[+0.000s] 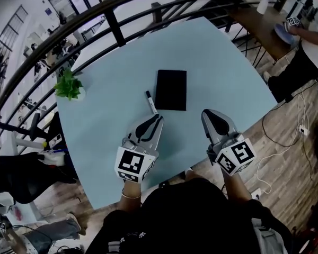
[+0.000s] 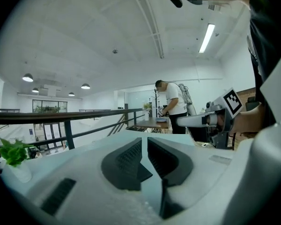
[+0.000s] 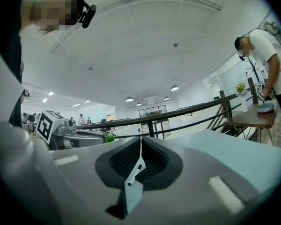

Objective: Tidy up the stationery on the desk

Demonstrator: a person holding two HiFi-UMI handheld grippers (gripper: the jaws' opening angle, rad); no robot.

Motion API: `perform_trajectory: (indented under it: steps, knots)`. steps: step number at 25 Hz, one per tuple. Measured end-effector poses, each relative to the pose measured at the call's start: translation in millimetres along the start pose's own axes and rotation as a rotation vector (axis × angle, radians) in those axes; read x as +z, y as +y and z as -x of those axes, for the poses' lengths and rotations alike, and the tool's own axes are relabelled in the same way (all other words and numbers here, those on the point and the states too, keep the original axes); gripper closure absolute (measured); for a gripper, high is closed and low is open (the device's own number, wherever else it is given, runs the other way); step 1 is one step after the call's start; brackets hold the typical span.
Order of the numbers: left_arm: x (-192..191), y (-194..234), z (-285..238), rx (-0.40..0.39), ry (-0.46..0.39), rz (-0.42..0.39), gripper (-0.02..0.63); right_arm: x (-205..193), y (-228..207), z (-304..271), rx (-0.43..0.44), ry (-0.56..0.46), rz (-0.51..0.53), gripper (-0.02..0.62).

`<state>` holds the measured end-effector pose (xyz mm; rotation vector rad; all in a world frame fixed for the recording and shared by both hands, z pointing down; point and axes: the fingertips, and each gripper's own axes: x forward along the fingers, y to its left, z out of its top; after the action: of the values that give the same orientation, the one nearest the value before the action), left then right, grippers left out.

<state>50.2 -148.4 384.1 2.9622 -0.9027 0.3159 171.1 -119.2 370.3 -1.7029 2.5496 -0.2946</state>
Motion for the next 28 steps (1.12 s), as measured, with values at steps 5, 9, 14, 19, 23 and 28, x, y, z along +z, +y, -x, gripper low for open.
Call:
perform_trajectory:
  steps: [5,9,14,19,23,28]
  knots:
    - [-22,20,-26,0.020,0.052,0.041,0.557,-15,-21,-25,0.009,0.052,-0.029,0.591]
    - [-36,34,-38,0.036,0.080,0.059,0.548,-24,-33,-38,0.017,0.077,-0.042,0.584]
    - [-51,53,-44,0.061,0.125,0.063,0.535,-32,-46,-53,0.018,0.105,-0.048,0.578]
    - [-64,61,-46,0.080,0.138,0.090,0.531,-42,-52,-65,0.028,0.131,-0.057,0.569]
    - [-72,61,-50,0.099,0.137,0.134,0.531,-45,-60,-74,0.041,0.147,-0.046,0.560]
    - [-86,63,-52,0.140,0.139,0.212,0.529,-48,-69,-93,0.075,0.174,-0.007,0.555]
